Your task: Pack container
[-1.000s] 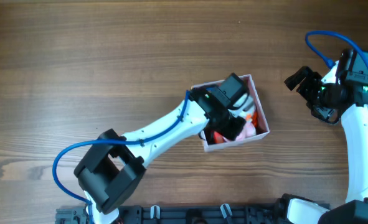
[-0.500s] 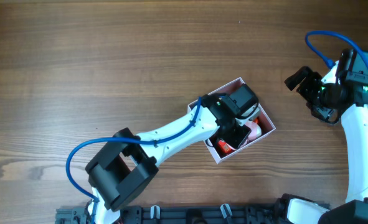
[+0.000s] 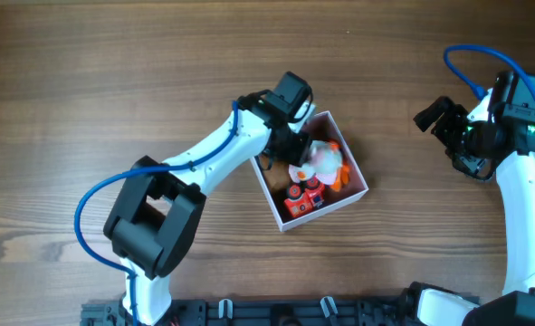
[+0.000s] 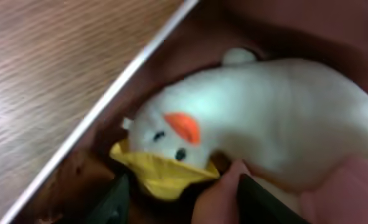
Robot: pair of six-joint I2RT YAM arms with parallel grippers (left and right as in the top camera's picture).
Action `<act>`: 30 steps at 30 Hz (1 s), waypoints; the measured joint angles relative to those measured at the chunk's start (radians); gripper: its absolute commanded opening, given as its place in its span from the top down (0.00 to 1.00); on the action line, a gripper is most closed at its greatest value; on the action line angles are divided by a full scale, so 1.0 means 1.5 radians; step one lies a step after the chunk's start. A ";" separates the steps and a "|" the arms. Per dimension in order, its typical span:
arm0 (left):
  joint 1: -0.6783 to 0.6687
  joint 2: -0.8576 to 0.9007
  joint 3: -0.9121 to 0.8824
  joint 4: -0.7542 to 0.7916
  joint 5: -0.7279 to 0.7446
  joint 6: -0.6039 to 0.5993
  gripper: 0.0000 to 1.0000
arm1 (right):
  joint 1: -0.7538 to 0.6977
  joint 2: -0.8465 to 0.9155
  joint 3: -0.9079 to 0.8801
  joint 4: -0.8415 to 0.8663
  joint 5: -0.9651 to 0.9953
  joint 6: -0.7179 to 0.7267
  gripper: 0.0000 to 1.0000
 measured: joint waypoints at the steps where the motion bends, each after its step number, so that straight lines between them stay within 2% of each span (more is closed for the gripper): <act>1: 0.005 0.000 0.000 0.003 -0.004 0.007 0.44 | 0.000 0.000 0.000 0.000 0.000 0.000 0.00; 4: 0.026 0.004 0.007 0.002 -0.013 0.029 0.44 | 0.000 0.000 0.000 0.000 0.000 0.000 0.00; 6: 0.046 0.014 0.048 -0.027 -0.026 0.042 0.43 | 0.000 0.000 0.000 0.000 0.000 0.000 0.00; 10: 0.050 0.013 0.207 -0.122 -0.039 0.077 0.42 | 0.000 0.000 0.000 0.000 0.000 0.000 0.00; 12: 0.038 -0.005 0.223 -0.150 -0.039 0.084 0.44 | 0.000 0.000 0.000 0.000 0.000 0.000 0.00; 14: 0.009 -0.007 0.224 -0.180 -0.003 0.086 0.53 | 0.000 0.000 0.000 0.000 0.000 0.000 0.00; 15: -0.008 -0.007 0.224 -0.193 0.008 0.089 0.63 | 0.000 0.000 0.000 0.000 0.000 0.000 0.00; 18: -0.084 -0.007 0.224 -0.238 0.010 0.093 0.63 | 0.000 0.000 0.000 0.000 0.000 0.000 0.00; 21: -0.100 -0.006 0.218 -0.234 -0.023 0.088 0.64 | 0.000 0.000 0.000 0.000 0.000 0.000 0.01; 23: -0.090 0.013 0.193 -0.216 -0.049 0.085 0.69 | 0.000 0.000 0.000 0.000 0.000 0.000 0.00; 25: -0.075 0.046 0.169 -0.207 -0.061 0.068 0.68 | 0.000 0.000 0.000 0.000 0.000 0.000 0.00; 28: -0.051 0.062 0.165 -0.181 -0.061 0.042 0.56 | 0.000 0.000 0.000 0.000 0.000 0.000 0.00; 30: -0.034 0.062 0.165 -0.145 -0.068 0.034 0.56 | 0.000 0.000 0.000 0.000 0.000 0.000 0.00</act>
